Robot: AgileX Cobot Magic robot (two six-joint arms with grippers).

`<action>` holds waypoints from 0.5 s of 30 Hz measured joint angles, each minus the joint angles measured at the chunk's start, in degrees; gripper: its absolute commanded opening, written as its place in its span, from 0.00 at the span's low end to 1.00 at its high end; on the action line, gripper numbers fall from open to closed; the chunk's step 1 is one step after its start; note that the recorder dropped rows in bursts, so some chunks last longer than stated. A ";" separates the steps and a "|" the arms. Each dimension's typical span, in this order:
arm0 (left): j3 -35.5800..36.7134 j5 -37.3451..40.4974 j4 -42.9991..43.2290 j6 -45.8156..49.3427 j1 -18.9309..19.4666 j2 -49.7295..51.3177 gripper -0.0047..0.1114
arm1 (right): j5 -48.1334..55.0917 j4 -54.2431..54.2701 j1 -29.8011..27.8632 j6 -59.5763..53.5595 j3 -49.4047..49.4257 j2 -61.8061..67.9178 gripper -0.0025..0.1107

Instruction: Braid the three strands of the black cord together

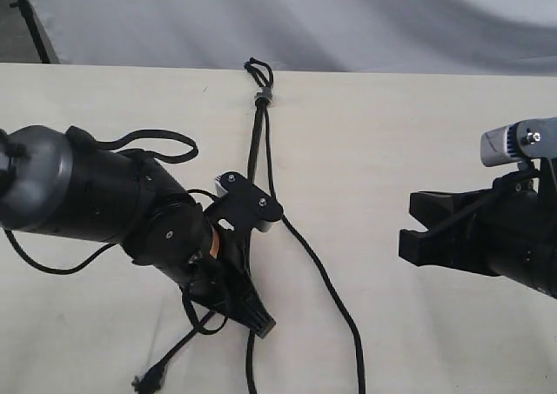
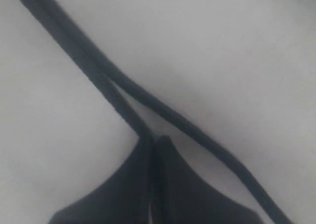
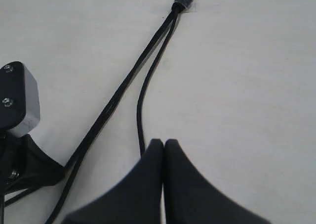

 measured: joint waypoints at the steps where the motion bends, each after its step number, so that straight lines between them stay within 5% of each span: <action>1: -0.01 -0.09 0.00 0.00 0.00 -0.51 0.04 | 0.00 0.00 0.00 0.00 0.00 0.00 0.02; 5: 0.20 1.86 -0.46 -0.18 1.83 -4.56 0.04 | 0.00 0.00 0.00 0.00 0.00 0.00 0.02; 15: 0.45 7.77 -0.82 -1.84 13.98 -15.65 0.04 | 0.00 0.00 0.00 -0.18 0.00 0.00 0.02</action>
